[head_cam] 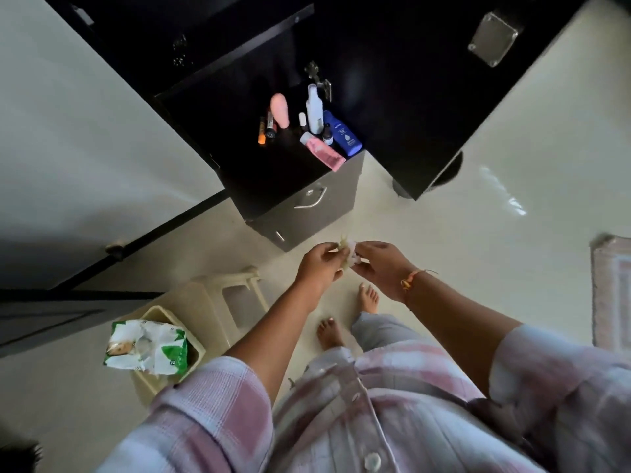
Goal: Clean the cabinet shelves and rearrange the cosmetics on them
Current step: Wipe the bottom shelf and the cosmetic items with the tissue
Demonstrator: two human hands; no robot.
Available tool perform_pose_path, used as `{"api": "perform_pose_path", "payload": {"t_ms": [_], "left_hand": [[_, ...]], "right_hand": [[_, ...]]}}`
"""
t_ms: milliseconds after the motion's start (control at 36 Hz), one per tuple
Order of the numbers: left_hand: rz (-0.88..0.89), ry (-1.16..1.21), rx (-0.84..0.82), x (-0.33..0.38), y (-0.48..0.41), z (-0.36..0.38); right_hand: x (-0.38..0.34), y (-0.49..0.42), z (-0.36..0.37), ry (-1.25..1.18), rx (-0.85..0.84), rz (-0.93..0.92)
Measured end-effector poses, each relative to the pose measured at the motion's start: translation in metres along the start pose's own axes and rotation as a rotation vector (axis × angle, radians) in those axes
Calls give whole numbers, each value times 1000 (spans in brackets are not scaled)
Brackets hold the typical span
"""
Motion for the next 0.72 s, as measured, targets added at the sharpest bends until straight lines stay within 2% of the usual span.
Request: {"api": "perform_pose_path", "payload": {"t_ms": [111, 306, 583, 722], "left_hand": [[-52, 50, -19, -10, 20, 36], [-144, 30, -68, -29, 41, 131], [-115, -92, -99, -13, 59, 322], [-73, -100, -49, 13, 63, 380]], "right_hand": [[22, 12, -37, -85, -6, 100], [39, 18, -134, -143, 10, 86], [16, 23, -324, -138, 124, 35], [-10, 11, -378, -143, 122, 0]]}}
Point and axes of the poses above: each hand's wrist, its own y-axis away from the middle knuckle, its own z-axis out of the palm, x = y × z, the point moved 6 cm from there along -y, towards the middle knuckle, and after that the axes turned 7 degrees about x, right-handed, at the moved point
